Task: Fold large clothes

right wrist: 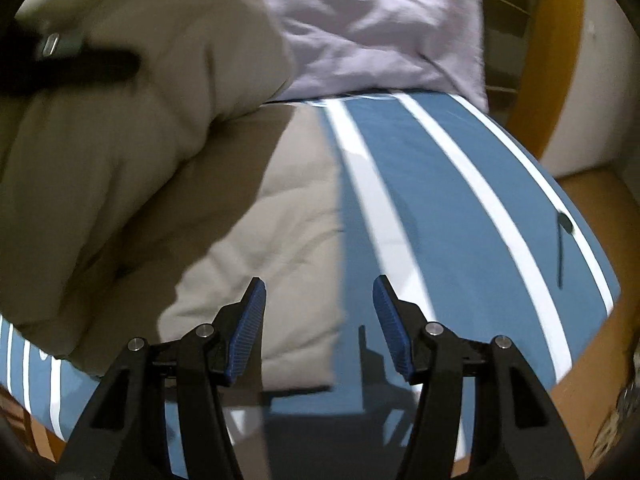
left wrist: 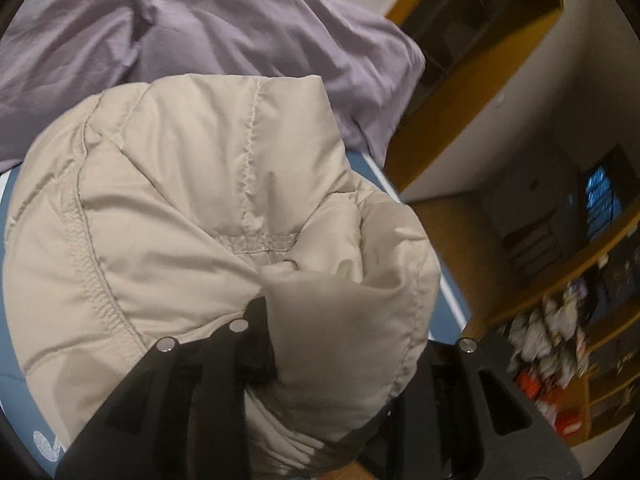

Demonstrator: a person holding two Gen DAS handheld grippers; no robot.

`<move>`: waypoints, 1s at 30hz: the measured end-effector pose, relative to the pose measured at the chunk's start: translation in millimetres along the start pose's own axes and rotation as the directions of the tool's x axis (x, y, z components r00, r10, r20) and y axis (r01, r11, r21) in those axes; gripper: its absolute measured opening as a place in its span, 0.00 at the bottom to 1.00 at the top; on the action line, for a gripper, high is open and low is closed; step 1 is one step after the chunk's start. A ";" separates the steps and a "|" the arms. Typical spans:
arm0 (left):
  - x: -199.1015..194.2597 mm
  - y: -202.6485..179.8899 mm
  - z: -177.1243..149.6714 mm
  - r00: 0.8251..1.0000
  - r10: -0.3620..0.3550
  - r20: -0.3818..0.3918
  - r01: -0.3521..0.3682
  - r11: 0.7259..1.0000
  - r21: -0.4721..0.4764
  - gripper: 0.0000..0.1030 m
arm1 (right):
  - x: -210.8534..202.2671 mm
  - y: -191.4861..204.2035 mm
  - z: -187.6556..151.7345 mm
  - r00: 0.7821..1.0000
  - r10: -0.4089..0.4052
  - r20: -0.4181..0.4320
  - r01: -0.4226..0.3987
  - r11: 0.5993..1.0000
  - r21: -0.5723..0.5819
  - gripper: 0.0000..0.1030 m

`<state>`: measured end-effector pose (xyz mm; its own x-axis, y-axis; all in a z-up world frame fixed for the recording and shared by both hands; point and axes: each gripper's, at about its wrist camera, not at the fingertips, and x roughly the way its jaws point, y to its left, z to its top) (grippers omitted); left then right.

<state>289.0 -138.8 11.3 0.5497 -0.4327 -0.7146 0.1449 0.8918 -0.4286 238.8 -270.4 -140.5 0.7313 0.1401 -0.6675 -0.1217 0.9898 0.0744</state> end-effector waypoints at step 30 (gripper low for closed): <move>-98.1 69.2 20.1 0.969 0.208 0.130 -0.207 0.978 -0.022 0.76 | -28.3 -36.0 38.7 0.993 -0.077 0.094 0.060 0.984 0.165 0.56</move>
<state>261.6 -32.0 62.8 0.6698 -0.2165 -0.7103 0.0093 0.9589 -0.2835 248.5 -308.9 -95.6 0.7984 0.0658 -0.5985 0.0348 0.9873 0.1551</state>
